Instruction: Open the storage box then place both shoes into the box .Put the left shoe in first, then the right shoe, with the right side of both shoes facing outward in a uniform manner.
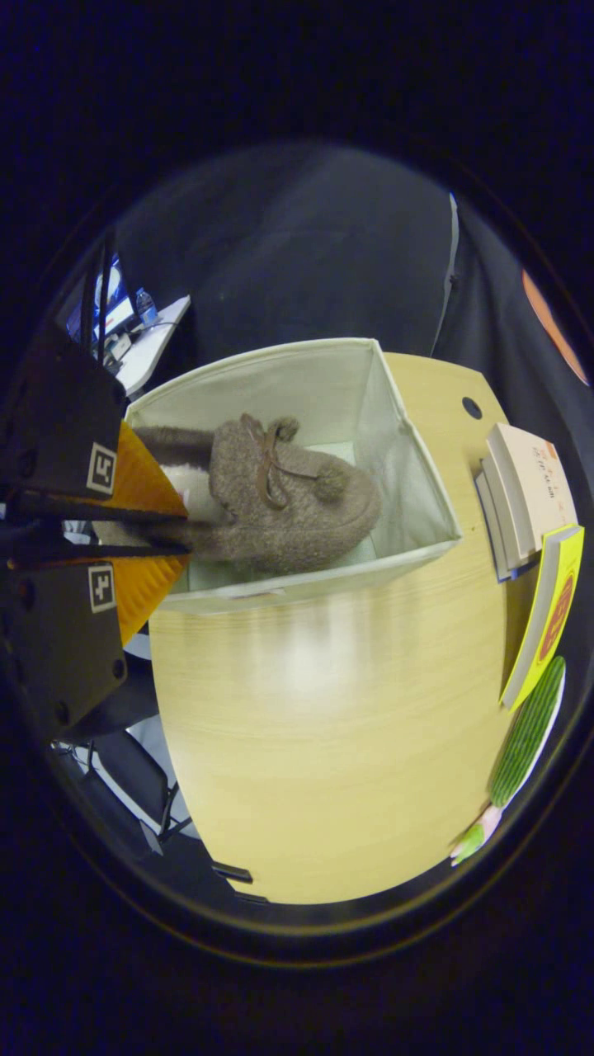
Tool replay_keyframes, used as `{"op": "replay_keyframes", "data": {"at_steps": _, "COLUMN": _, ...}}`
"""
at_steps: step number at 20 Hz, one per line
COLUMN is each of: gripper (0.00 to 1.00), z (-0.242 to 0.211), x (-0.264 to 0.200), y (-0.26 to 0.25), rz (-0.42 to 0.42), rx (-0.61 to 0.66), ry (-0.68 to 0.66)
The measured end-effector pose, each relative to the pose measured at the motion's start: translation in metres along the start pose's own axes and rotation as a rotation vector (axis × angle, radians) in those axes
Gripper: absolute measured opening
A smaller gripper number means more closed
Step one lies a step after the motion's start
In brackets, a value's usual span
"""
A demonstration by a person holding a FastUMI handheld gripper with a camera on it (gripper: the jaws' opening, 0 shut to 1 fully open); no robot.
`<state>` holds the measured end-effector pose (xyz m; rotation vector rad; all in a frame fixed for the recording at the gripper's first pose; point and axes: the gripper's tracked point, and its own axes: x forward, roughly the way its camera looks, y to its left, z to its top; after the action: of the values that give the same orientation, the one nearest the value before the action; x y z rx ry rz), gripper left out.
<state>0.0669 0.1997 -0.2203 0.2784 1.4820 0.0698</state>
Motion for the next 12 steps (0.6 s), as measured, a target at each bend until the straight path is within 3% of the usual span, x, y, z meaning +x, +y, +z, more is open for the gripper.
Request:
{"op": "replay_keyframes", "data": {"at_steps": 3, "gripper": 0.27, "z": 0.004, "x": -0.007, "y": 0.003, "rz": 0.006, "rx": -0.031, "ry": -0.03}}
{"op": "replay_keyframes", "data": {"at_steps": 4, "gripper": 0.39, "z": 0.005, "x": -0.011, "y": 0.003, "rz": 0.003, "rx": -0.05, "ry": -0.045}}
{"op": "replay_keyframes", "data": {"at_steps": 5, "gripper": 0.45, "z": 0.006, "x": -0.017, "y": 0.006, "rz": 0.009, "rx": -0.078, "ry": -0.065}}
{"op": "replay_keyframes", "data": {"at_steps": 10, "gripper": 0.92, "z": 0.014, "x": -0.05, "y": 0.003, "rz": -0.013, "rx": -0.177, "ry": -0.219}}
{"op": "replay_keyframes", "data": {"at_steps": 12, "gripper": 0.92, "z": 0.014, "x": -0.064, "y": -0.001, "rz": -0.012, "rx": -0.187, "ry": -0.297}}
